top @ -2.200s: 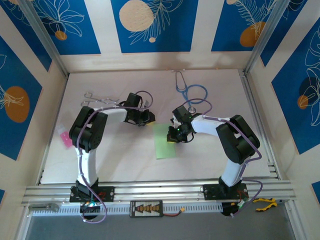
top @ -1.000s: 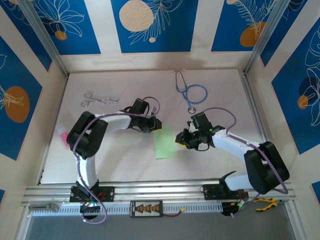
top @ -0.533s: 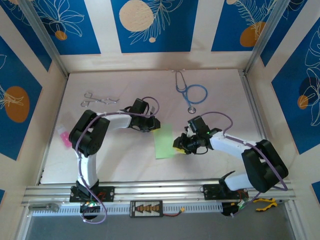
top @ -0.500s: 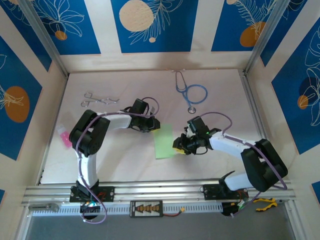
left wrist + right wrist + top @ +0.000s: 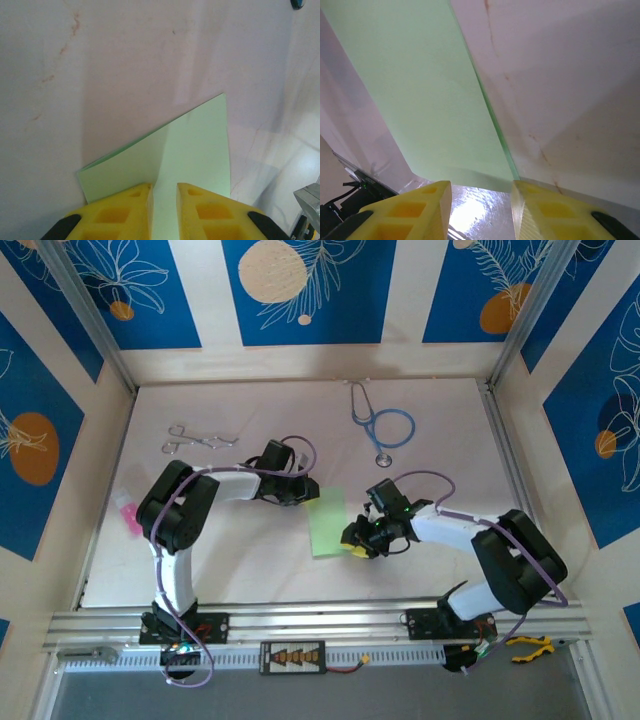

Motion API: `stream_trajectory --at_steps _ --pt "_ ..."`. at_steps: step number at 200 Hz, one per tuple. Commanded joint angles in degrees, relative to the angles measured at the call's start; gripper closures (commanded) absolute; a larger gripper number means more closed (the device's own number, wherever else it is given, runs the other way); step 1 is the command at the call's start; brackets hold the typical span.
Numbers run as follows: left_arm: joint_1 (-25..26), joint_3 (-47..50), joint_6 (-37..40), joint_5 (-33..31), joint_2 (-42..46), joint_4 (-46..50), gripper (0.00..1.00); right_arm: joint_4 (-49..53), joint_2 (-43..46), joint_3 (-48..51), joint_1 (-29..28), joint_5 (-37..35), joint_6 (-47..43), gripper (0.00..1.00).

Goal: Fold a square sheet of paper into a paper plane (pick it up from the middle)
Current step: Fold the triangle a second time at the center of the table.

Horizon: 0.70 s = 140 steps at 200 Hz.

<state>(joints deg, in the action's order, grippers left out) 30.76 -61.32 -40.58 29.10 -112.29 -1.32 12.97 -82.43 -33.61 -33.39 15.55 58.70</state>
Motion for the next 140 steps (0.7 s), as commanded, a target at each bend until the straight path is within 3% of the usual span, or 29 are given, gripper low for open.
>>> stream_trajectory --at_steps 1,67,102,140 --pt "-0.3 1.1 0.3 -1.4 -1.5 2.6 0.8 1.5 -0.3 0.7 -0.4 -1.9 1.2 0.62" --pt "-0.3 1.6 -0.5 -0.9 -1.5 1.3 0.79 -2.8 -1.9 1.0 -0.5 0.3 0.9 0.63" --pt "-0.3 1.4 -0.2 0.1 -1.7 1.1 0.79 -7.0 -1.1 1.6 -0.6 2.0 1.0 0.71" --pt "-0.3 0.2 0.5 2.9 -2.2 -0.1 0.79 -10.7 -0.9 1.8 0.1 2.7 0.2 0.73"
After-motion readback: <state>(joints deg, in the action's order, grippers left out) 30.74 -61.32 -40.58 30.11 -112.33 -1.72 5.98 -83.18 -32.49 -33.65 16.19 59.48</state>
